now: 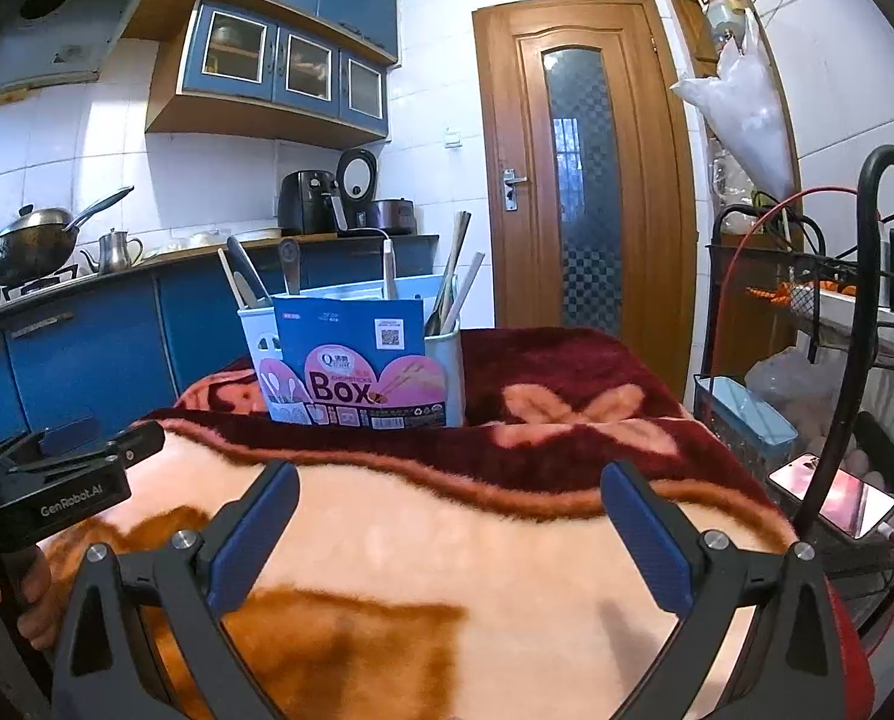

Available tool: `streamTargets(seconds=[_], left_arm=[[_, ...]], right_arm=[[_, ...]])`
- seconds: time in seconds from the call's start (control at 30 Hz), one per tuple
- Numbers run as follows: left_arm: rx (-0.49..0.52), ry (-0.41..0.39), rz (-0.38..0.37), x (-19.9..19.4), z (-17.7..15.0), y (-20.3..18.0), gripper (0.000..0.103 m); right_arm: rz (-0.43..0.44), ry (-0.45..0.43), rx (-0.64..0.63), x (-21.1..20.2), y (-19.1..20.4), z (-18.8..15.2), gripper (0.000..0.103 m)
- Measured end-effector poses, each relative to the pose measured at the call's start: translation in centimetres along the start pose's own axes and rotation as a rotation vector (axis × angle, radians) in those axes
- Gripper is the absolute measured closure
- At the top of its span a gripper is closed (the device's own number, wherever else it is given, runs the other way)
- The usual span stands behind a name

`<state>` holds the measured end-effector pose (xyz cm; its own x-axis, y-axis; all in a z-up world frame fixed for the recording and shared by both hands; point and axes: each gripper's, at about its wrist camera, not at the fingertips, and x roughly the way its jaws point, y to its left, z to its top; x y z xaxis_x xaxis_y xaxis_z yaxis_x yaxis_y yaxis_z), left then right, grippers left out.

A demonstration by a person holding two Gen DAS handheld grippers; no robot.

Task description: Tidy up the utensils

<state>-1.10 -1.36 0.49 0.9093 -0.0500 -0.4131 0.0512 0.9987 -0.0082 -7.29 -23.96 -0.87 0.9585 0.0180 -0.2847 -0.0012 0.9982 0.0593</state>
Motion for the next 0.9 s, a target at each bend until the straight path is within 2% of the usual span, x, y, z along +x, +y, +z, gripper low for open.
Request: streamTargets(seconds=[0.33, 0.9], left_arm=[[0.012, 0.0, 0.012, 0.17, -0.25, -0.25, 0.028], [0.017, -0.001, 0.008, 0.16, -0.29, -0.48, 0.028]], right_arm=[[0.018, -0.001, 0.045, 0.04, -0.59, -0.1, 0.001], [0.019, 0.0, 0.041, -0.05, -0.59, -0.16, 0.001]])
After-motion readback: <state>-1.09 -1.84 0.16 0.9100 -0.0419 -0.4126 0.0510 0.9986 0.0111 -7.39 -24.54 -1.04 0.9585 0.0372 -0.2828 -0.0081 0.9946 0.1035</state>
